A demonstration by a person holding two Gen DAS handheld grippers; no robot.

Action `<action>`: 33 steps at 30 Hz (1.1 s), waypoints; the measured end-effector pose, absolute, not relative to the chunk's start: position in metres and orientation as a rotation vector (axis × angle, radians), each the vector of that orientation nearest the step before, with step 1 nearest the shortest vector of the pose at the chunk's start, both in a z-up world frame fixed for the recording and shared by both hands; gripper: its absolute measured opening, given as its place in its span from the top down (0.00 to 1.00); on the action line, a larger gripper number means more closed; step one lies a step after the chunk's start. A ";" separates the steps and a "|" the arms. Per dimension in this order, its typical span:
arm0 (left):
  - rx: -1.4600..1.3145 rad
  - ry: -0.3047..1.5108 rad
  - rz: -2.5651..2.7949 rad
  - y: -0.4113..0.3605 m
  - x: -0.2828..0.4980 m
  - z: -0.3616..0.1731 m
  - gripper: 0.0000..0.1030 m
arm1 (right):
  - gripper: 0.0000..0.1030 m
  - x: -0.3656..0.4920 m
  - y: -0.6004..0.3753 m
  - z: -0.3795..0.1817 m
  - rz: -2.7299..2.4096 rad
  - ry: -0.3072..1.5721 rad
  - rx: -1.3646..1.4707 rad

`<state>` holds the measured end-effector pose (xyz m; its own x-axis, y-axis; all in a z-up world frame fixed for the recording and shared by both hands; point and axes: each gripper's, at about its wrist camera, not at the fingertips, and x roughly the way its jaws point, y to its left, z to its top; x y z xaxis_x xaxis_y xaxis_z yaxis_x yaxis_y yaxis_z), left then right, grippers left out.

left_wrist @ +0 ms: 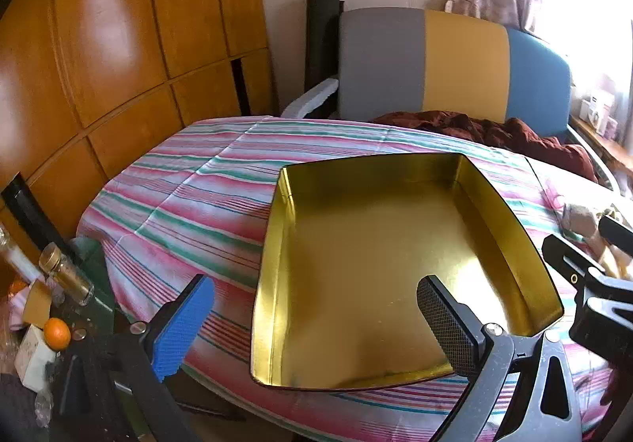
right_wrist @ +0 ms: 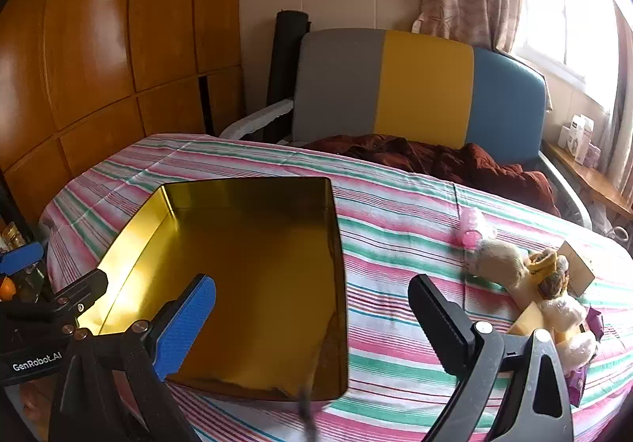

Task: Organize objects
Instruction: 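Move both grippers from the gold tray toward the pile of items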

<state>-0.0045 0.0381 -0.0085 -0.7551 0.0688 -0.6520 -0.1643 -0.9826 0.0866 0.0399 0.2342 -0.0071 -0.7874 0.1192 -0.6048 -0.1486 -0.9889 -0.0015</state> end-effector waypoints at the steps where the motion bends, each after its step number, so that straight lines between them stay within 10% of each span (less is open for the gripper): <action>1: -1.040 0.213 2.815 0.040 -0.005 -0.008 0.00 | 0.03 0.041 0.236 -0.007 2.838 0.076 -0.958; 33: -0.911 0.262 2.024 0.195 0.018 -0.006 0.00 | 0.03 0.190 0.508 0.021 2.297 0.723 -0.706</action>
